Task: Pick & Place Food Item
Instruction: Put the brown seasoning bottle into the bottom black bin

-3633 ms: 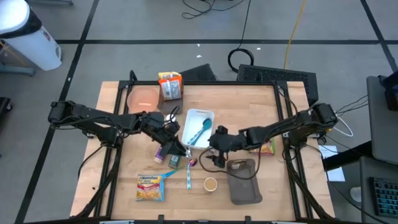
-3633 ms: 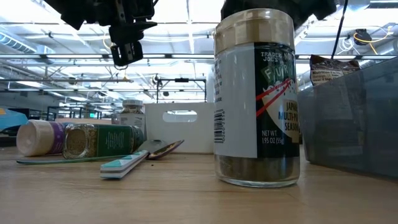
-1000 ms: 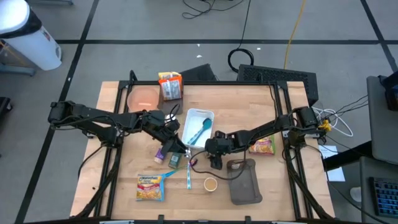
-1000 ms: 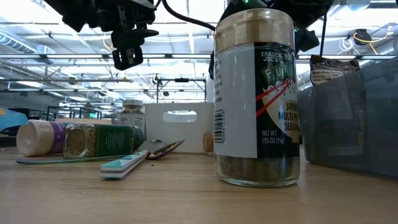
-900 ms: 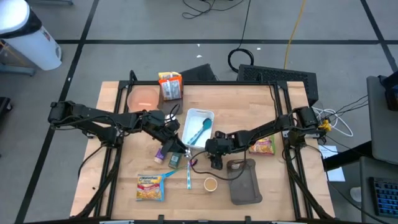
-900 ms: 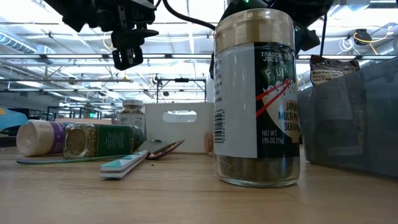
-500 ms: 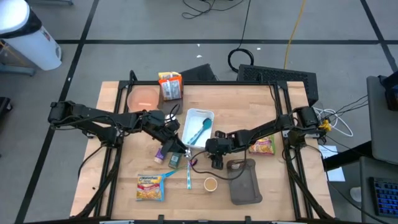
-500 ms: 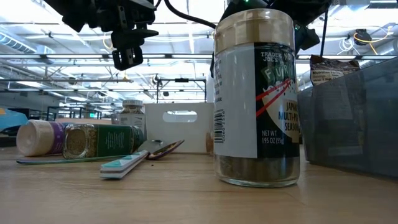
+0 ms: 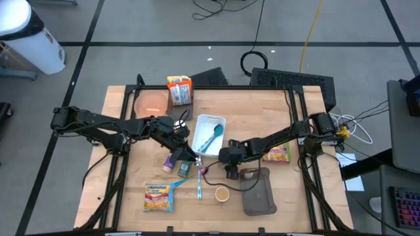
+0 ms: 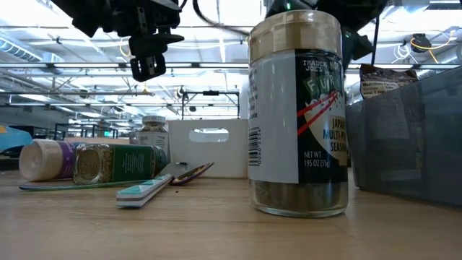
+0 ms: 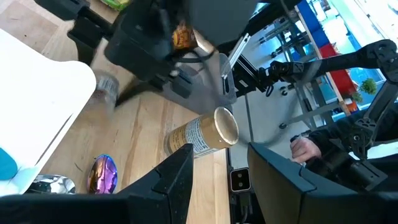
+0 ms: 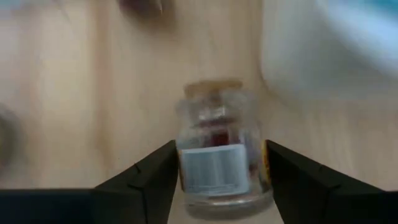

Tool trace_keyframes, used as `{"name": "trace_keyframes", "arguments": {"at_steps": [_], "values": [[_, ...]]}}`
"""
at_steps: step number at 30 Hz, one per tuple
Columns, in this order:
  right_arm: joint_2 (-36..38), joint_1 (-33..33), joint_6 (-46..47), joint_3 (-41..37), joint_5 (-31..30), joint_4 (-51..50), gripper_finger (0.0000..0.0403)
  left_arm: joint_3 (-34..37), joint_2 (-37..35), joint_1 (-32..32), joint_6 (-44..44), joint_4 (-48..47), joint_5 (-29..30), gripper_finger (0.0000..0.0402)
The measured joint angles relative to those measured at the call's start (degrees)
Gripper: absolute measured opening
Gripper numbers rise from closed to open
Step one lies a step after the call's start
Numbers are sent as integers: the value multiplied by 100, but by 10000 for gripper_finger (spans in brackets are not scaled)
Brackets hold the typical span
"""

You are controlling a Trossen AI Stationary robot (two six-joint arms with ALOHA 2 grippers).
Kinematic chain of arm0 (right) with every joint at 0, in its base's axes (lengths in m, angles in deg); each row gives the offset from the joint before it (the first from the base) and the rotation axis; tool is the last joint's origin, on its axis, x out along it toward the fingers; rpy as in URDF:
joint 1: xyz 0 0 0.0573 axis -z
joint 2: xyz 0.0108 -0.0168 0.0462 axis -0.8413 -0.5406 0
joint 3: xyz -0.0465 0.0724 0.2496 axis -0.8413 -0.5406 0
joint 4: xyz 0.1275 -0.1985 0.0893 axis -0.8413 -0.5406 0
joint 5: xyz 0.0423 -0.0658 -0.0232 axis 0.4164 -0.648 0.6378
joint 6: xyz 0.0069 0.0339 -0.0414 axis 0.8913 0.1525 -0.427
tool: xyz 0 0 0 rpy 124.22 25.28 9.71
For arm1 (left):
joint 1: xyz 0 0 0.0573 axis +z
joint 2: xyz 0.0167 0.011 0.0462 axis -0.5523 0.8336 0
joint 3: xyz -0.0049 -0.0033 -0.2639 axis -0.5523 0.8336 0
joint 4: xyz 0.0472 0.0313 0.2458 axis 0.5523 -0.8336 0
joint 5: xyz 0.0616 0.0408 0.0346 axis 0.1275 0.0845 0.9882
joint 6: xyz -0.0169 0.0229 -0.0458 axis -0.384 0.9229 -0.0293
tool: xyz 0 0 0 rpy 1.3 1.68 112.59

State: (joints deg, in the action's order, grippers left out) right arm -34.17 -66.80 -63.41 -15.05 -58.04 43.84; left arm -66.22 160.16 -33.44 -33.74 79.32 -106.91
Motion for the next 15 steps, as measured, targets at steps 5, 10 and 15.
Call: {"name": "trace_keyframes", "arguments": {"at_steps": [5, 10, 15], "values": [[3, 2, -135, 2, -283, -259, 208, 0, 0, -1, 7, 0, 0, 159], [3, 9, -161, -2, -429, -280, 182, 0, 0, -1, 7, -2, 2, 159], [22, 17, -143, 0, -412, -214, 182, 0, 0, -1, 3, -9, 15, 159]]}}
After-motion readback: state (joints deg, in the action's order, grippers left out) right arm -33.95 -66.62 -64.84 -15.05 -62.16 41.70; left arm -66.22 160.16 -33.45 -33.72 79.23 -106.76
